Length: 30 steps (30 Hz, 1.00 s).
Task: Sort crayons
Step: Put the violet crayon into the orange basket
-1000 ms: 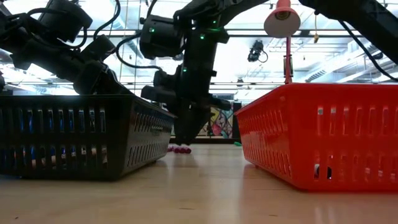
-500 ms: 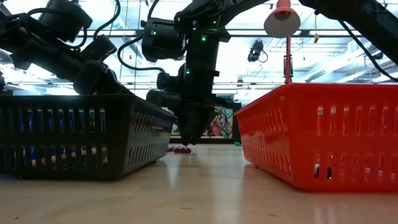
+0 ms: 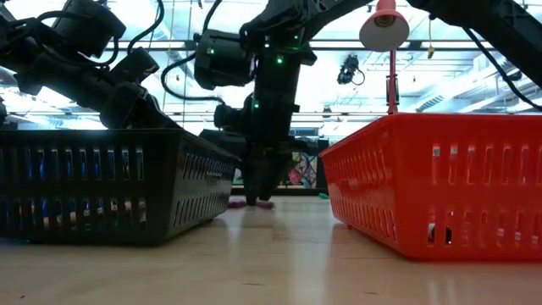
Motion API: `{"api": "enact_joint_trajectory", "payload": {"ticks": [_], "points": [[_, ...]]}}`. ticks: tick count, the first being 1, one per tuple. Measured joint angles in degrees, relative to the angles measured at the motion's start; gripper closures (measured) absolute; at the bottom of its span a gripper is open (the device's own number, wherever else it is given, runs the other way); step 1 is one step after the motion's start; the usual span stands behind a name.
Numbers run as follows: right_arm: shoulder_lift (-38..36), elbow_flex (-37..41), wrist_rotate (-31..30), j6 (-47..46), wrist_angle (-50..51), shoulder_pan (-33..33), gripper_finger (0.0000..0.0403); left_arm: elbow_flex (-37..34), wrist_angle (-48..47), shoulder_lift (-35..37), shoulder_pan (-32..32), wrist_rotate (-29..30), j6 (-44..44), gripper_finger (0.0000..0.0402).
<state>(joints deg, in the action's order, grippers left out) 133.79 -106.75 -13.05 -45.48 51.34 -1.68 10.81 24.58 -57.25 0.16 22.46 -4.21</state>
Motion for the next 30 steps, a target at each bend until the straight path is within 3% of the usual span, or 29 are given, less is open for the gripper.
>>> {"api": "enact_joint_trajectory", "payload": {"ticks": [12,24,30], "points": [[-0.34,1.94,4.12,0.5,-0.99,0.25,0.0304,0.0,0.0,0.0,0.02,0.01,0.0,0.0283],[-0.16,1.97,8.66,2.98,-0.55,1.19,0.0378,0.0,-0.01,0.0,0.01,0.0,0.02,0.0283],[-0.58,1.67,10.15,3.72,0.57,1.25,0.0378,0.0,-0.02,0.0,0.0,0.0,0.02,0.0283]]}}
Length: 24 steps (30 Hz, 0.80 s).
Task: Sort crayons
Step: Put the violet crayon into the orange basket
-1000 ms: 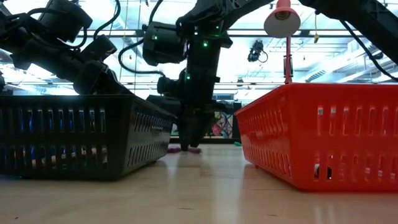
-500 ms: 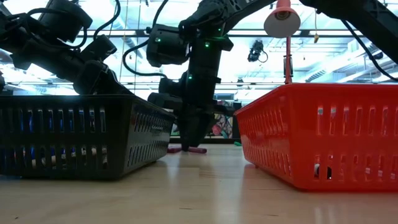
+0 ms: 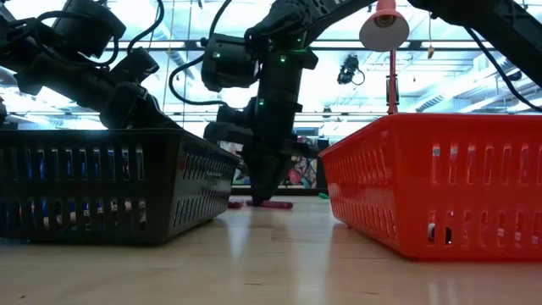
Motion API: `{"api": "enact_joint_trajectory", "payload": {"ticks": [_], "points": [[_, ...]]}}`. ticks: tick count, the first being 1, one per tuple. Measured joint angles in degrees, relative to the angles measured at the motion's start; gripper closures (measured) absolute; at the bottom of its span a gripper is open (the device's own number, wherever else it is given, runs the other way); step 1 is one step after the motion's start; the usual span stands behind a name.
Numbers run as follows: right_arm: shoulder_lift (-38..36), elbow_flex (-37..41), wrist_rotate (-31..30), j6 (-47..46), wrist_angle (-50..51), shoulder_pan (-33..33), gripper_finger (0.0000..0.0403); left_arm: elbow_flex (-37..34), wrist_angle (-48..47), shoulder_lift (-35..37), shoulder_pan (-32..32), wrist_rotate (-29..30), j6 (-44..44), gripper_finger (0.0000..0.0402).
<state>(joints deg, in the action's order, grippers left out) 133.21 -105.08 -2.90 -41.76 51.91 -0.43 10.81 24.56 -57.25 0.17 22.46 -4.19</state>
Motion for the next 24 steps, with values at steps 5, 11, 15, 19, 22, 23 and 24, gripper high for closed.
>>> {"api": "enact_joint_trajectory", "payload": {"ticks": [5,11,15,19,22,23,24], "points": [[-0.01,-2.32,0.96,0.77,4.77,-0.21,0.0375,0.0,-0.25,0.0,0.0,0.0,-0.02,0.0283],[-0.07,-3.47,1.47,1.44,9.69,-0.51,0.0374,0.0,-0.48,0.0,0.0,0.01,-0.24,0.0283],[-0.24,-3.58,1.43,1.45,13.0,-0.71,0.0374,0.0,-0.5,0.0,0.02,0.02,-0.29,0.0283],[-0.28,-3.65,1.47,1.45,17.52,-1.44,0.0374,0.0,-0.48,0.0,0.02,0.02,-0.33,0.0283],[-0.44,-3.65,1.17,0.94,22.2,-2.17,0.0373,0.0,-0.48,0.0,0.01,0.0,-0.35,0.0283],[-0.44,-3.69,0.63,0.25,23.66,-2.42,0.0373,0.0,-0.48,0.0,0.01,0.01,-0.35,0.0283],[-0.44,-3.69,-0.23,-0.58,25.88,-2.71,0.0373,0.0,-0.48,0.0,0.01,0.02,-0.35,0.0283]]}}
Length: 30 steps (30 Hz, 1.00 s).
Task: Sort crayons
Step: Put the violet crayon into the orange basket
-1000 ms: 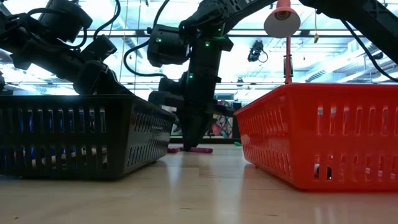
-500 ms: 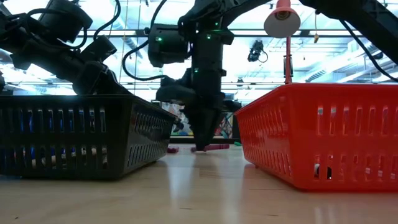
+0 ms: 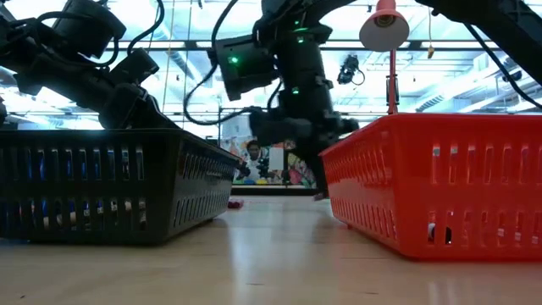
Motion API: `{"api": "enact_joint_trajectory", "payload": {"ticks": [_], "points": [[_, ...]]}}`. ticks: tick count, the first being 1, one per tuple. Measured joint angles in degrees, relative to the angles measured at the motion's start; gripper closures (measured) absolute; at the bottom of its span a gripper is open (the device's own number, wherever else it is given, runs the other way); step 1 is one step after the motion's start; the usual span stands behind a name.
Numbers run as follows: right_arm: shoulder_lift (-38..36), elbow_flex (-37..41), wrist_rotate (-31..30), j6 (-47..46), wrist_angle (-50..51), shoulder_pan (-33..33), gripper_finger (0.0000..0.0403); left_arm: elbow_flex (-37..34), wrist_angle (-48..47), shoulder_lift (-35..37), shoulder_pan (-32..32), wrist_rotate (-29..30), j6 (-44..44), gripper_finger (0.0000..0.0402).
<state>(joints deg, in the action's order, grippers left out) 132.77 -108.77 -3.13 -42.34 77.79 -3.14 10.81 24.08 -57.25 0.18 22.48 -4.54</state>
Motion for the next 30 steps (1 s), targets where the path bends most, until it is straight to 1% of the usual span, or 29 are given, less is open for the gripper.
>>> {"api": "enact_joint_trajectory", "payload": {"ticks": [3,7,10,17,23,30], "points": [[-0.02,0.0,-1.58,-2.99,6.46,-1.11,0.0373,0.0,0.0,0.0,-0.01,-0.02,-0.02,0.0283],[-0.17,-0.02,-1.62,-6.57,12.36,-3.1,0.0373,0.0,0.0,0.0,-0.01,0.0,-0.04,0.0283],[-1.49,0.01,-1.28,-7.8,11.9,-4.93,0.0373,0.0,0.0,0.0,0.0,0.0,-0.09,0.0283],[-6.65,-0.1,-2.31,-16.91,12.24,-9.11,0.0373,0.0,-0.05,0.0,-0.01,0.0,-0.13,0.0283],[-10.77,0.8,-2.32,-23.02,12.12,-14.61,0.0373,0.0,-0.11,0.0,0.01,0.0,-0.13,0.0283],[-14.32,4.95,1.38,-36.55,12.26,-20.81,0.0373,0.0,-0.28,0.0,0.0,0.0,-0.13,0.0283]]}}
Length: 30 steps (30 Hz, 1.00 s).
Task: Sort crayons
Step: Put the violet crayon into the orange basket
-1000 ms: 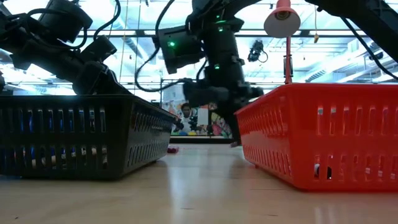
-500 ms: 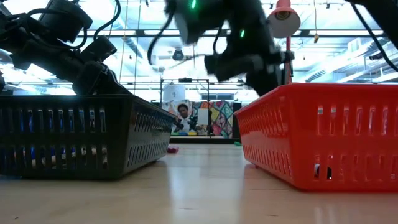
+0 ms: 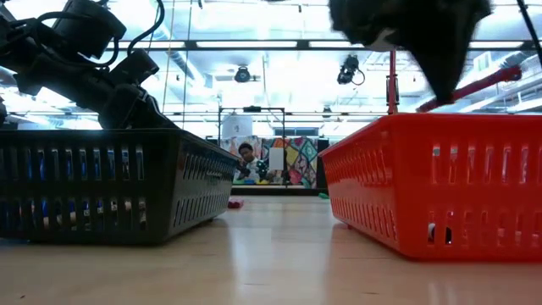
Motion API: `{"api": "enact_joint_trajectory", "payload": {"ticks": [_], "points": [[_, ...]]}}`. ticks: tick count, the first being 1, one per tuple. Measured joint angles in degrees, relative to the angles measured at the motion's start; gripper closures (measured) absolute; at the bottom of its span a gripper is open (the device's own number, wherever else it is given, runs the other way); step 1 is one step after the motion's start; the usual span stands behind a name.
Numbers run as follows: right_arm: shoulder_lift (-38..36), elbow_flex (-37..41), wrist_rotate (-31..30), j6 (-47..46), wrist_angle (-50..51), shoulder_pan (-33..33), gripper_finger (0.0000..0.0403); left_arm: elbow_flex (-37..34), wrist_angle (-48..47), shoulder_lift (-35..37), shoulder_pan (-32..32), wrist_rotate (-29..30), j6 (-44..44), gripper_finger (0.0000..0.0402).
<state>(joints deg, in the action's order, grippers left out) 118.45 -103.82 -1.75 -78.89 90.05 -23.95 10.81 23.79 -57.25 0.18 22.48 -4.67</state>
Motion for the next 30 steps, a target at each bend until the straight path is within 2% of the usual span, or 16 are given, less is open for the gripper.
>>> {"api": "enact_joint_trajectory", "payload": {"ticks": [8,12,23,30], "points": [[-0.13,4.81,1.02,-13.13,-1.51,-5.32,0.0371,0.0,0.06,0.0,0.0,0.0,0.0,0.0283],[-0.11,7.98,1.19,-16.72,-4.85,-6.3,0.0363,0.0,0.37,0.0,0.01,0.0,0.0,0.0283],[-0.07,14.46,3.05,-17.46,-13.29,-6.04,0.0339,0.0,0.37,0.0,-0.01,0.0,0.0,0.0283],[-0.07,14.81,4.59,-16.67,-13.32,-5.61,0.0334,0.0,0.33,0.0,-0.02,0.0,0.0,0.0283]]}}
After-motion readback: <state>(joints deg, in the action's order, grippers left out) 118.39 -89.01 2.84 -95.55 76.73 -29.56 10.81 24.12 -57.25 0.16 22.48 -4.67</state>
